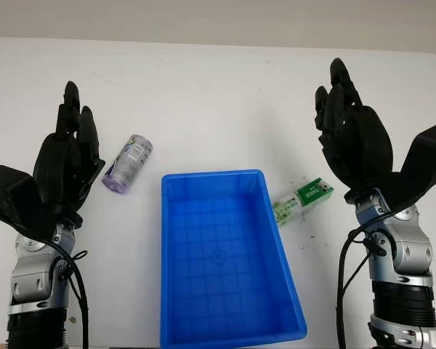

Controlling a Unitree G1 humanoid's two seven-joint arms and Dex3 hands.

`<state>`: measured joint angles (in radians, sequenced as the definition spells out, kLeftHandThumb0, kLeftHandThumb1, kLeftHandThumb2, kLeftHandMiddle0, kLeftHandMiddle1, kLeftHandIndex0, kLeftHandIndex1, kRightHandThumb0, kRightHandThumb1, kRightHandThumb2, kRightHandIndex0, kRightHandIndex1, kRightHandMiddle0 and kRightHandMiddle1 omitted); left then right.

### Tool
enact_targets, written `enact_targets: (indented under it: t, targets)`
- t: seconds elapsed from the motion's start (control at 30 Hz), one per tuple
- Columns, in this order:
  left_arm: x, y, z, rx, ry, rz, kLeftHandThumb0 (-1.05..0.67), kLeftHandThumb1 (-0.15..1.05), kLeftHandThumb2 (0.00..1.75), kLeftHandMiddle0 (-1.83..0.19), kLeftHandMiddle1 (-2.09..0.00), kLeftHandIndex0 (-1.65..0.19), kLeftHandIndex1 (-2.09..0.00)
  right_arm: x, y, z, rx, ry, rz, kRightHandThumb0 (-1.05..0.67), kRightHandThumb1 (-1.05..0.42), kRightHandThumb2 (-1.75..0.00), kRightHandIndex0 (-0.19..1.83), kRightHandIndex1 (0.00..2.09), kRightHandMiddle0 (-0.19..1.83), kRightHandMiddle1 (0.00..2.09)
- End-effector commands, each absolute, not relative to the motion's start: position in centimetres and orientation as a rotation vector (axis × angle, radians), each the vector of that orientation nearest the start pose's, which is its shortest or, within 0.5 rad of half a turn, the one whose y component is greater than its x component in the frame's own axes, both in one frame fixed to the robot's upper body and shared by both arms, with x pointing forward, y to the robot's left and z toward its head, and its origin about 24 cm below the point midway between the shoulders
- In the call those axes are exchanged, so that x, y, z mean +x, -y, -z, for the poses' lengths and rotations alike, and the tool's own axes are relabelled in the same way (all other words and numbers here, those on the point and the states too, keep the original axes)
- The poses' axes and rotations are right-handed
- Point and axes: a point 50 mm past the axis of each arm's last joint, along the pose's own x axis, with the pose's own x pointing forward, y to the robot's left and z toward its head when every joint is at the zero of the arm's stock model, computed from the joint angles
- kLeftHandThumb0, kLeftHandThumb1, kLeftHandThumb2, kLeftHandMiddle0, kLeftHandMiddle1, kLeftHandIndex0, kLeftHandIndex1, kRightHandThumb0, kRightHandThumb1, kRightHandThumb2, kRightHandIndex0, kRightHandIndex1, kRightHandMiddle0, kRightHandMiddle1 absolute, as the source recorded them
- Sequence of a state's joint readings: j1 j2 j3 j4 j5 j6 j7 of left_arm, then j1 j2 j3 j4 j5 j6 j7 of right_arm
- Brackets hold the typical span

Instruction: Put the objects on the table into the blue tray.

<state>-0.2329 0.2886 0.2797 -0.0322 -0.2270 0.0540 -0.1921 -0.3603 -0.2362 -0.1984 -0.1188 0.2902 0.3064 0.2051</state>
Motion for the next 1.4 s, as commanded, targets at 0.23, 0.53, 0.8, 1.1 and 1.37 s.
enact_targets:
  t: [0.23, 0.53, 0.8, 1.1, 1.37]
  targets:
    - [28.4, -23.8, -13.5, 0.065, 0.274, -0.001, -0.76, 1.05, 0.67, 0.19, -0.01, 0.19, 0.00, 30.5, 19.5, -15.2, 0.050, 0.180, -0.189, -0.66, -1.05, -0.77, -0.19, 0.00, -0.19, 0.00]
    - [28.6, -23.7, -13.5, 0.062, 0.278, -0.008, -0.77, 1.05, 0.65, 0.19, -0.01, 0.19, 0.00, 30.5, 21.5, -17.9, -0.200, 0.235, -0.167, -0.59, -1.05, -0.40, -0.12, 0.04, -0.11, 0.05]
    - [28.5, -23.5, -13.5, 0.056, 0.283, 0.004, -0.77, 1.05, 0.67, 0.19, 0.00, 0.19, 0.00, 28.5, 23.6, -22.7, -0.738, 0.248, -0.212, -0.39, -0.78, -0.04, 0.32, 0.20, 0.31, 0.23]
    - [28.8, -23.2, -13.7, 0.051, 0.284, 0.017, -0.78, 1.05, 0.67, 0.19, 0.00, 0.19, 0.00, 26.7, 23.2, -23.2, -1.273, 0.266, -0.364, -0.42, -0.71, -0.06, 0.53, 0.14, 0.57, 0.07]
    - [29.0, -23.4, -13.7, 0.051, 0.277, 0.026, -0.78, 1.05, 0.67, 0.19, 0.00, 0.19, 0.00, 26.7, 22.4, -22.0, -1.434, 0.163, -0.440, -0.45, -0.75, -0.06, 0.46, 0.07, 0.52, 0.05]
